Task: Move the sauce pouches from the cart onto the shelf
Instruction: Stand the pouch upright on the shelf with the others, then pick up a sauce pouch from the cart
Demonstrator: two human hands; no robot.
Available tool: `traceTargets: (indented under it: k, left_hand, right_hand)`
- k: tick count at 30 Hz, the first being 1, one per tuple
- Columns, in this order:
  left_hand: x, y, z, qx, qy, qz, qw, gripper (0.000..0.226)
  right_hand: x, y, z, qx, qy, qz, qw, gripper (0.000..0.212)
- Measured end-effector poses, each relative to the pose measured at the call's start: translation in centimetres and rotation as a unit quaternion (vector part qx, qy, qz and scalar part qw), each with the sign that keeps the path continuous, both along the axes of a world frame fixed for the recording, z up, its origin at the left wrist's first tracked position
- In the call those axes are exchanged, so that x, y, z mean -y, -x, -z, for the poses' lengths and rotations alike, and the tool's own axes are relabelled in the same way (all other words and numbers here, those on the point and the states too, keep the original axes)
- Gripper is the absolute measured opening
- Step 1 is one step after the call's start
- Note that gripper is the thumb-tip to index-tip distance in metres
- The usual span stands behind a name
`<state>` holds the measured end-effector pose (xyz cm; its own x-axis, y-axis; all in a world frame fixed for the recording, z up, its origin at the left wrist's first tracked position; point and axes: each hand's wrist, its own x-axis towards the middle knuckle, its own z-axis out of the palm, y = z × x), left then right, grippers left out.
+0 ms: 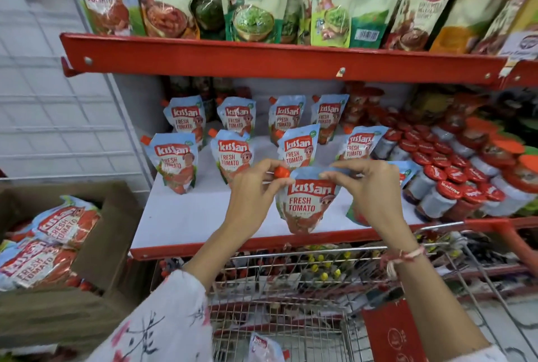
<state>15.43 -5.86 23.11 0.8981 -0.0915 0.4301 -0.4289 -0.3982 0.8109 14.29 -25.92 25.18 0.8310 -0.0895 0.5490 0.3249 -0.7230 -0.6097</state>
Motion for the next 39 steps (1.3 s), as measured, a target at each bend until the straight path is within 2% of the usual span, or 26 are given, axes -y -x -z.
traceTargets:
  k: [7, 14, 21, 23, 26, 28, 30, 33, 35, 37, 39]
  left_hand:
    - [2.4, -4.5, 1.6, 0.000, -0.056, -0.026, 0.998, 0.015]
    - [3.6, -5.7, 3.8, -0.026, -0.099, -0.031, 0.994, 0.021]
    - [3.4, -5.2, 4.9, -0.030, -0.076, -0.027, 0.996, 0.022]
    - [3.0, -4.4, 5.3, -0.024, -0.061, -0.036, 0.997, 0.025]
    - [2.0, -2.1, 7.1, 0.041, -0.047, -0.077, 0.995, 0.026]
    - [1.2, -0.3, 8.6, 0.081, -0.048, -0.086, 0.992, 0.022]
    - [0.4, 1.6, 10.7, 0.085, -0.066, -0.073, 0.992, 0.019]
    - [-1.0, 4.6, 15.2, 0.033, -0.118, -0.032, 0.992, 0.020]
    - [-2.1, 6.4, 18.7, -0.047, -0.164, -0.023, 0.985, 0.022]
    - [-3.1, 7.9, 22.1, -0.149, -0.209, -0.025, 0.966, 0.020]
    - [-3.8, 8.9, 25.2, -0.257, -0.244, -0.017, 0.935, 0.023]
  right_hand:
    - [1.5, -4.9, 1.7, -0.035, 0.005, 0.030, 0.999, 0.026]
    - [2.5, -7.1, 4.8, -0.073, 0.008, 0.029, 0.997, 0.029]
    - [2.1, -7.1, 5.7, -0.098, 0.028, 0.046, 0.994, 0.032]
    - [1.5, -6.2, 6.0, -0.079, 0.041, 0.052, 0.995, 0.032]
    - [0.2, -3.5, 7.9, 0.015, 0.064, 0.093, 0.993, 0.031]
    - [-1.0, -1.3, 9.9, 0.074, 0.049, 0.111, 0.990, 0.025]
    - [-2.2, 0.9, 12.6, 0.089, 0.031, 0.100, 0.990, 0.021]
    - [-3.7, 4.2, 18.0, 0.003, 0.026, 0.058, 0.998, 0.017]
    - [-4.3, 6.2, 22.0, -0.140, 0.012, 0.035, 0.989, 0.016]
    - [-4.4, 7.7, 26.2, -0.319, -0.006, 0.017, 0.948, 0.019]
    - [-4.6, 9.0, 29.9, -0.440, -0.011, -0.009, 0.898, 0.020]
